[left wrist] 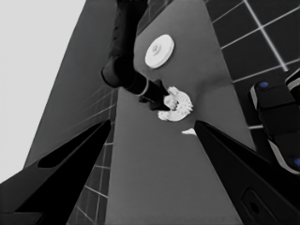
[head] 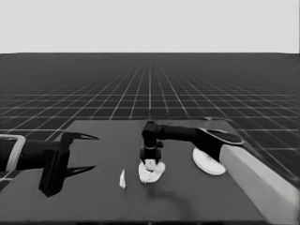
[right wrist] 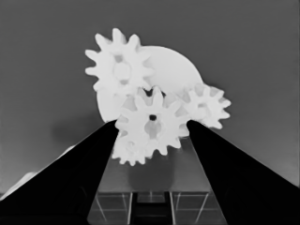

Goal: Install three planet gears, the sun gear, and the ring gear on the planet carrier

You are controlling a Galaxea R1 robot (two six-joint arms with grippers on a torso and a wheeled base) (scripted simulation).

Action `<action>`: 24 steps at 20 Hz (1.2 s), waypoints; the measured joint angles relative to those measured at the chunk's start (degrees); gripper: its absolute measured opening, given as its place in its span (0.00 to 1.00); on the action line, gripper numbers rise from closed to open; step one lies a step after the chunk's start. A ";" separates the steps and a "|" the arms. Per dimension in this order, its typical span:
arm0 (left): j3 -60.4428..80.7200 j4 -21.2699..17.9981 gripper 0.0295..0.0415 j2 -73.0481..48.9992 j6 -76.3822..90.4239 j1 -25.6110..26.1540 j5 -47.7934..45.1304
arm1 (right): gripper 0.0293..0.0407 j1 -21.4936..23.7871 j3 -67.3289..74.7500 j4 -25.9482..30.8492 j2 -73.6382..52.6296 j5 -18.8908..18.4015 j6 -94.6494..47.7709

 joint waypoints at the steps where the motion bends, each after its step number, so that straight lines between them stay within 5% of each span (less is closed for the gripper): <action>1: 0.00 0.00 0.75 0.00 0.00 0.00 0.00 | 0.14 -0.10 -0.10 -0.11 0.03 0.05 -0.06; 24: 0.00 0.00 0.75 0.00 0.00 0.00 0.00 | 0.14 -1.09 -0.30 -0.23 -0.03 0.11 11.02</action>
